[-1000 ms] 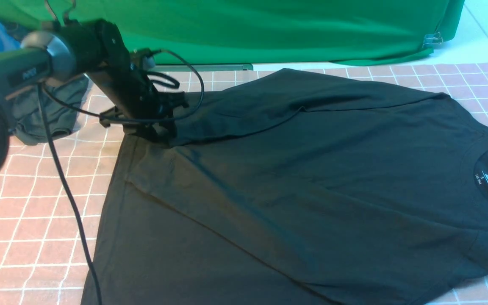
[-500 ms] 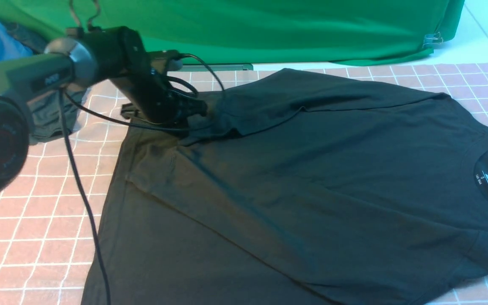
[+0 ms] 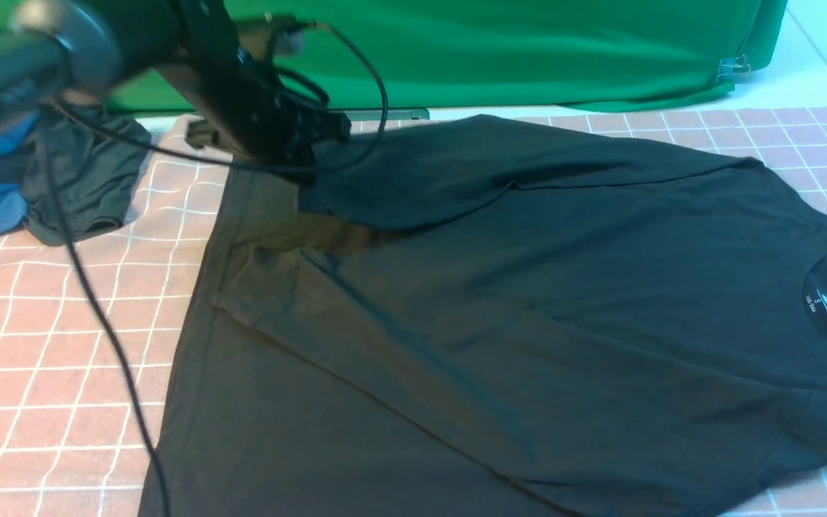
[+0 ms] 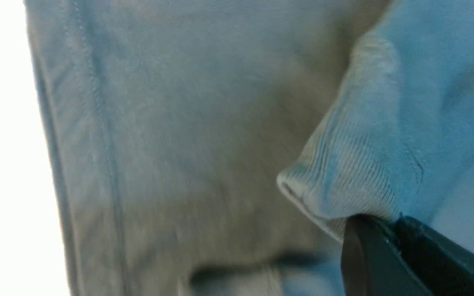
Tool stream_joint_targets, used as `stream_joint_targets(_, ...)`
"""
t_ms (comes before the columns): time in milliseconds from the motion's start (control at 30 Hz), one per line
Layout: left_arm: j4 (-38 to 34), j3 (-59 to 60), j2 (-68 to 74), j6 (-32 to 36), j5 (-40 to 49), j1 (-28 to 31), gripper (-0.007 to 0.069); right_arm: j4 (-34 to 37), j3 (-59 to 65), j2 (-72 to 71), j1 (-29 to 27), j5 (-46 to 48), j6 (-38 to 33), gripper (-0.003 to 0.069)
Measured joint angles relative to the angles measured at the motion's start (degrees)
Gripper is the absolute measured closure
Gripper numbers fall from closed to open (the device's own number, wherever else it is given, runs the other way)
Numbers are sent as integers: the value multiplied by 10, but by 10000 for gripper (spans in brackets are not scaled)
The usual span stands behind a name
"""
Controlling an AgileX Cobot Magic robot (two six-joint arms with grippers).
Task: Fold a long-sleeved shirt over a pink coffee tablecloth.
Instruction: 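Fold the left side of the dark shirt inward over its body with the left gripper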
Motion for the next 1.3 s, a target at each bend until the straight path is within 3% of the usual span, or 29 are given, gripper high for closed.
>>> stream_joint_targets(200,5,0,-43,-25,98,-1,592,0,0,0,0,-4,-8,510)
stream_joint_targets(400,53,2,-63,-67,164,-1,592,0,0,0,0,-8,-15,499)
stream_joint_targets(767,60,82,-110,-113,174,-1,592,0,30,0,0,-39,-17,484)
stream_joint_targets(1300,65,160,-110,-127,143,-1,587,0,30,0,0,-43,-18,473)
